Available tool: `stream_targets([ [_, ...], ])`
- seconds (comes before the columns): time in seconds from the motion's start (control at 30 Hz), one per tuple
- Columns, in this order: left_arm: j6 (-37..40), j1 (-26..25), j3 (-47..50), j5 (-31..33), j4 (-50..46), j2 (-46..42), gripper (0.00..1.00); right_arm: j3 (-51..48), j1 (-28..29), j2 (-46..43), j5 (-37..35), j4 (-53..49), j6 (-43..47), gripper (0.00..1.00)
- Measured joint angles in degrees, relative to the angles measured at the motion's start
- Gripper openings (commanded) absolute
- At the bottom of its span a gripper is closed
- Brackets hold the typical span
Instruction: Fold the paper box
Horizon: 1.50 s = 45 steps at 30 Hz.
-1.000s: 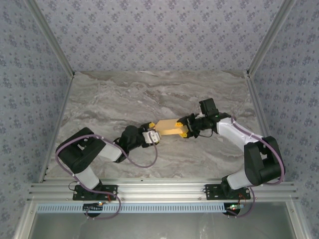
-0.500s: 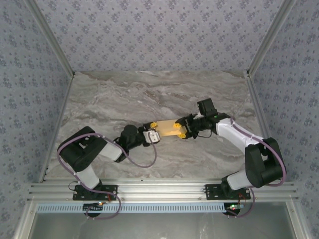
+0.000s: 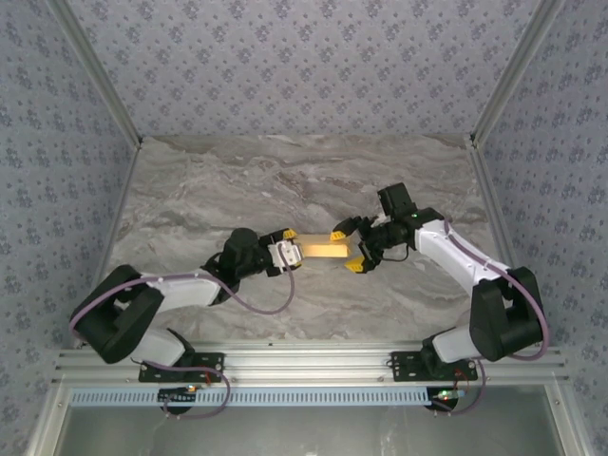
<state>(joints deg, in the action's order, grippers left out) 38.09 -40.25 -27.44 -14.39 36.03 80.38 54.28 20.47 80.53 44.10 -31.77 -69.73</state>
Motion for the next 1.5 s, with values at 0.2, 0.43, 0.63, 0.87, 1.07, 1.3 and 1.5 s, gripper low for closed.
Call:
stream_targets([
  [0.2,-2.32,0.76,-7.17,-1.07,-21.22,-4.31,0.56,1.27,-3.06,-1.27,-1.68,-4.70,6.58,0.81],
  [0.43,-5.68,1.97,-12.13,-3.54,-39.36,-3.89,0.57,1.27,-6.12,-1.27,-1.64,-6.38,10.64,0.76],
  [0.63,-6.23,2.01,-16.72,-5.38,-47.36,-0.59,0.56,1.16,-6.47,-1.16,-2.34,-5.09,7.58,0.69],
  [0.87,-6.03,2.01,-16.87,-5.38,-48.96,0.20,0.56,6.95,-6.58,4.42,-5.14,-6.67,9.92,0.76],
  [1.07,-5.22,2.03,-16.87,-5.35,-48.94,0.20,0.55,14.38,-5.46,8.85,-6.99,-7.41,13.29,0.72],
  [1.3,-4.52,2.56,-16.87,-5.35,-48.92,0.66,0.55,21.22,-0.24,15.87,-6.73,-9.86,17.57,0.65],
  [1.5,-4.52,3.19,-16.87,-5.35,-49.03,1.05,0.55,21.27,4.20,16.26,-6.86,-13.11,18.38,0.58],
])
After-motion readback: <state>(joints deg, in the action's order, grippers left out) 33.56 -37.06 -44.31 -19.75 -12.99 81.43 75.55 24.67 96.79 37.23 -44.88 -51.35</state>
